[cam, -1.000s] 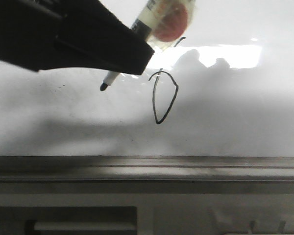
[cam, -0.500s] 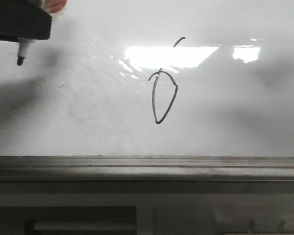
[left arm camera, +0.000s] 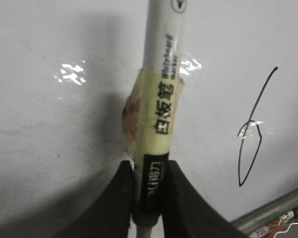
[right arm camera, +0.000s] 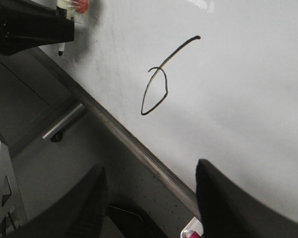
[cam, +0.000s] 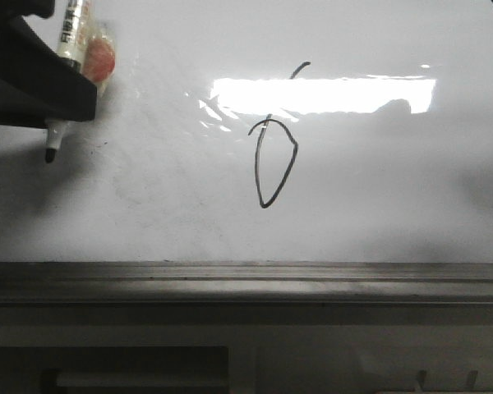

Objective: Write number 6 on whiteboard

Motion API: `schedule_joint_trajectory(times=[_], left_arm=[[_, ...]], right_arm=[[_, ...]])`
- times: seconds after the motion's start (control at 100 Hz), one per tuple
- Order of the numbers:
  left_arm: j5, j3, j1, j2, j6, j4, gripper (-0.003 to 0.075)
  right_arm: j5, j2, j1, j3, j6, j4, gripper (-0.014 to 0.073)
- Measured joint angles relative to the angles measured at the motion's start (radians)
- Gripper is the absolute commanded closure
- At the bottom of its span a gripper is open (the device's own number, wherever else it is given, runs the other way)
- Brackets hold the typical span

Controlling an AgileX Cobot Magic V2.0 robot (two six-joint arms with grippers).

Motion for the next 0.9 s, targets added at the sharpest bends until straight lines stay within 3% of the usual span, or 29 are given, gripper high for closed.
schedule_joint_trajectory(times=[0.42, 0.77, 0.9], left_arm=[[-0.041, 0.0, 0.002, 0.06, -0.014, -0.002, 0.074], [0.041, -0.002, 0.059, 0.075, -0.046, 0.002, 0.0738], [0.048, -0.002, 0.061, 0.075, -0.051, 0.002, 0.0681]], right_arm=[[-0.02, 0.0, 0.018, 0.0, 0.0, 0.0, 0.0235], [-0.02, 0.0, 0.018, 0.004, 0.001, 0.0, 0.0235], [-0.02, 0.0, 0.018, 0.004, 0.001, 0.0, 0.0235]])
